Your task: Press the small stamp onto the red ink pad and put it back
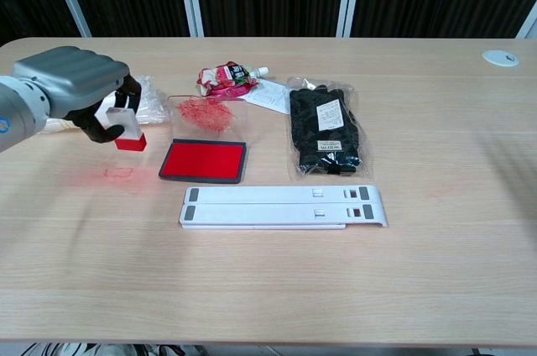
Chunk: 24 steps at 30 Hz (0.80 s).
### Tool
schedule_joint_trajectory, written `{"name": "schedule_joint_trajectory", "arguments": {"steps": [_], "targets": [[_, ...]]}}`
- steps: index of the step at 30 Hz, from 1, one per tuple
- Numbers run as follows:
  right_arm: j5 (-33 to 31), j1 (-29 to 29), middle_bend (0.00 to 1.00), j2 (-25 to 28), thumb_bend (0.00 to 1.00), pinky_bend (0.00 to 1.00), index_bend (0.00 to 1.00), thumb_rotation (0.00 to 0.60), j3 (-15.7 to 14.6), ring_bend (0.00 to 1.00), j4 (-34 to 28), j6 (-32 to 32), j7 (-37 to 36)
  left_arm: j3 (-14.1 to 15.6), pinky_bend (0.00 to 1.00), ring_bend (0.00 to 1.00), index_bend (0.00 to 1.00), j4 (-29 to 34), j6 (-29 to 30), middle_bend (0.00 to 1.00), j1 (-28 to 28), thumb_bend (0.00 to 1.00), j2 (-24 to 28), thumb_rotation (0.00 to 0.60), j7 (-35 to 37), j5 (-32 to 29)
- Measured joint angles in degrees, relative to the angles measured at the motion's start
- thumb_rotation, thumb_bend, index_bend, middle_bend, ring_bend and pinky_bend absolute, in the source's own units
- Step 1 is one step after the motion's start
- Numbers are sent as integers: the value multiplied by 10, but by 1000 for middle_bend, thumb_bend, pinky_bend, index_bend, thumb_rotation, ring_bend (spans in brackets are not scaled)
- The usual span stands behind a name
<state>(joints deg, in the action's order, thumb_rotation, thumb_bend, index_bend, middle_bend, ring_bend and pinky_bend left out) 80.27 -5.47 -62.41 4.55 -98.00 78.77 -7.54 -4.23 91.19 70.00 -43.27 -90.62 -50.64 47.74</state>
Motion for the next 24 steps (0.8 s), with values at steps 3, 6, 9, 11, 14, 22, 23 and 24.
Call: {"name": "schedule_joint_trajectory", "arguments": {"steps": [3,6,9,11,14,22,23,24], "targets": [[0,0,0,0,109,184,0,600,0,0,0,0,0,12,661,594,757,-4,1,759,12,527,5,600,10,3],[0,0,0,0,109,184,0,600,0,0,-1,0,0,24,658,581,745,-11,1,745,23,527,6,600,17,9],[0,0,0,0,108,184,0,600,0,0,-1,-1,-1,31,653,566,731,-22,0,730,30,526,5,600,24,16],[1,0,0,1,108,184,0,600,-1,0,-1,0,-1,35,651,559,724,-30,-1,723,34,517,2,600,29,19],[1,0,0,0,108,184,0,600,-1,0,-1,0,-1,38,639,538,704,-43,-4,702,39,485,-5,600,38,26],[0,0,0,0,108,184,0,600,0,0,-1,-1,-2,37,613,508,672,-64,-15,669,45,475,-19,600,42,33],[0,0,0,0,108,184,0,600,0,0,-1,-1,-2,36,613,506,672,-66,-17,668,45,475,-21,600,41,33],[0,0,0,0,108,184,0,600,0,0,-1,-1,-2,36,612,505,671,-67,-18,667,46,475,-22,600,40,33]]}}
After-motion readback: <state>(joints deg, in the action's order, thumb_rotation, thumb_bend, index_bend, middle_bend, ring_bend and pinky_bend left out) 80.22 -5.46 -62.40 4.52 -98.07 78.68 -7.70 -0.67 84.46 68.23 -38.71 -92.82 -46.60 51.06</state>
